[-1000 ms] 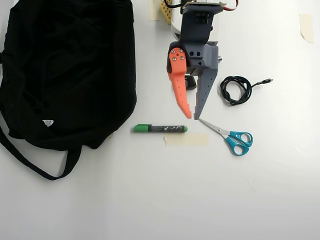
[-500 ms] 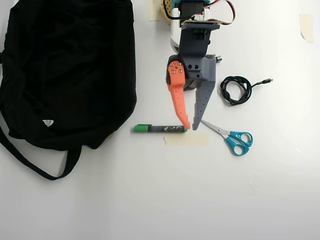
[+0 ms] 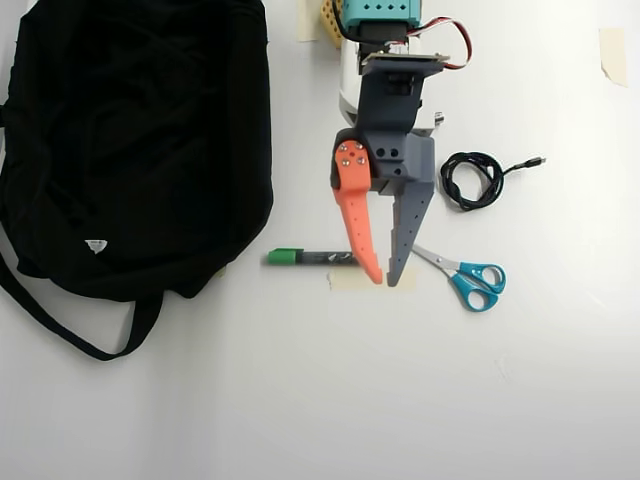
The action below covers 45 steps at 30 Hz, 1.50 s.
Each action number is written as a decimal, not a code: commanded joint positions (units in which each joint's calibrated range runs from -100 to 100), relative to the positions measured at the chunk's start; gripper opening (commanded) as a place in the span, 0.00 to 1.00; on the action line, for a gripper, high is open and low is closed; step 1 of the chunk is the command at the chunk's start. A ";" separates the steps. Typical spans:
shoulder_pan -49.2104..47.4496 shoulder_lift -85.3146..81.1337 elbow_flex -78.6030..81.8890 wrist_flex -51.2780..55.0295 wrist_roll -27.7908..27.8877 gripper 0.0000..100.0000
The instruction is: Put the green marker into the black bag
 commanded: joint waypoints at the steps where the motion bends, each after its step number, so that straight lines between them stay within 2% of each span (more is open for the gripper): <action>1: 0.15 -0.37 -2.76 -0.73 0.02 0.02; 11: 0.30 -0.79 -2.76 3.75 0.02 0.02; 29: 0.30 -1.62 -2.76 23.56 -0.09 0.02; 45: 0.30 -1.53 -2.76 32.26 -0.03 0.02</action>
